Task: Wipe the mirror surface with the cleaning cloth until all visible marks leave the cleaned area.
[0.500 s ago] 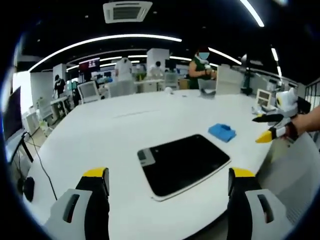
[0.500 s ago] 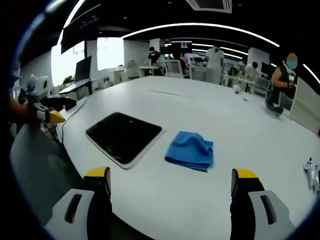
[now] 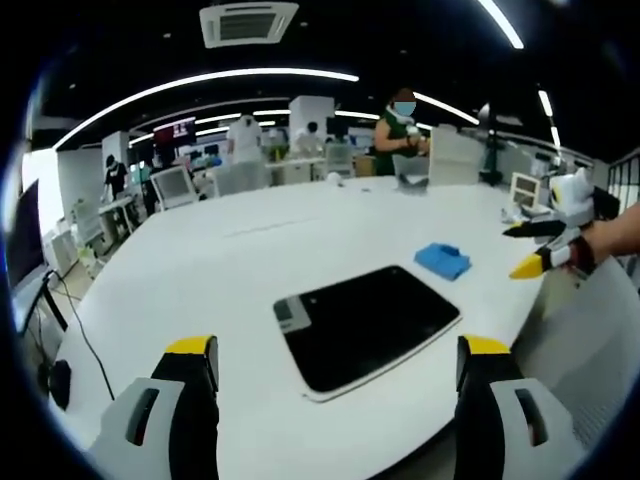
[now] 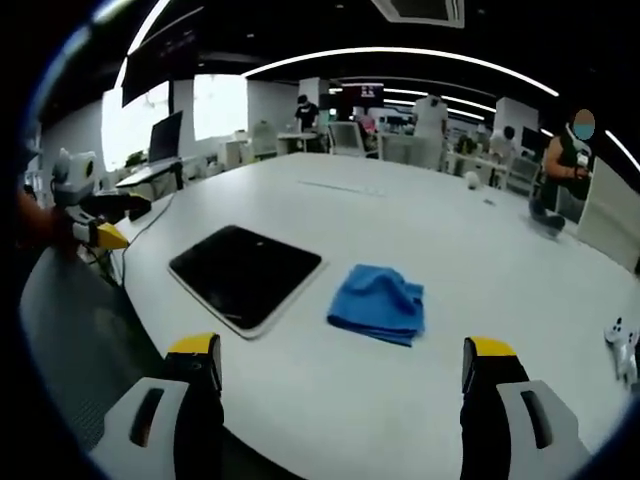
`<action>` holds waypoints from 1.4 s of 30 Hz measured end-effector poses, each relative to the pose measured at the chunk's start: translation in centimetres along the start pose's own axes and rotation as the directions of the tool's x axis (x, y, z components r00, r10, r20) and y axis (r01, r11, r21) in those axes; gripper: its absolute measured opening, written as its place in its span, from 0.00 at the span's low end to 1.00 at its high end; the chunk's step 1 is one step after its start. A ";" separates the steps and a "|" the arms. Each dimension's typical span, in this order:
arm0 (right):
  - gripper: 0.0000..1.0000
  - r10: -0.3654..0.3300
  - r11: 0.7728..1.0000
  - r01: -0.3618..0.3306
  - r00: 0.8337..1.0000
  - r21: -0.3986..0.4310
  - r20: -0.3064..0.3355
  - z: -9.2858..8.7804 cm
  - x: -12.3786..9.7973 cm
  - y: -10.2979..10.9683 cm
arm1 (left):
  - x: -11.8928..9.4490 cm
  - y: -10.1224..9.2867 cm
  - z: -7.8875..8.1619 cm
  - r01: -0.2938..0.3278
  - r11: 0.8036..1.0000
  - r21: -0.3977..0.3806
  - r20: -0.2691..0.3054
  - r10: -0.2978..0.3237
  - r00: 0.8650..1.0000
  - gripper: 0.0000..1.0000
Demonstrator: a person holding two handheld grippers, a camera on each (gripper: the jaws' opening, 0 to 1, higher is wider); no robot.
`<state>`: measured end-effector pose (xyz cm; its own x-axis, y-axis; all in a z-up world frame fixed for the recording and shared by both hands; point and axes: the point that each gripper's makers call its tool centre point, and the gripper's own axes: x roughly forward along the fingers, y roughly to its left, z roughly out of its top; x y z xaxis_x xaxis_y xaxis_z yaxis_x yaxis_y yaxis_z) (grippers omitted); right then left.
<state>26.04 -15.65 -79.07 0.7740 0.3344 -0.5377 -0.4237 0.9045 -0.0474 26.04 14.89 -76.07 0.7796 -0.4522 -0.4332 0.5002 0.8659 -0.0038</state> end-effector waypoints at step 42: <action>0.95 0.137 0.933 -0.188 0.974 -0.306 -0.180 13.7 -0.6 -3.6 | 0.1 0.2 -0.5 -0.007 0.999 0.036 -0.027 0.008 1.000 0.99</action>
<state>33.53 -15.45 -67.07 0.6108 0.4024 -0.6820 -0.6851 0.7003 -0.2004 26.01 15.09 -76.58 0.7733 -0.4391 -0.4574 0.5078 0.8609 0.0319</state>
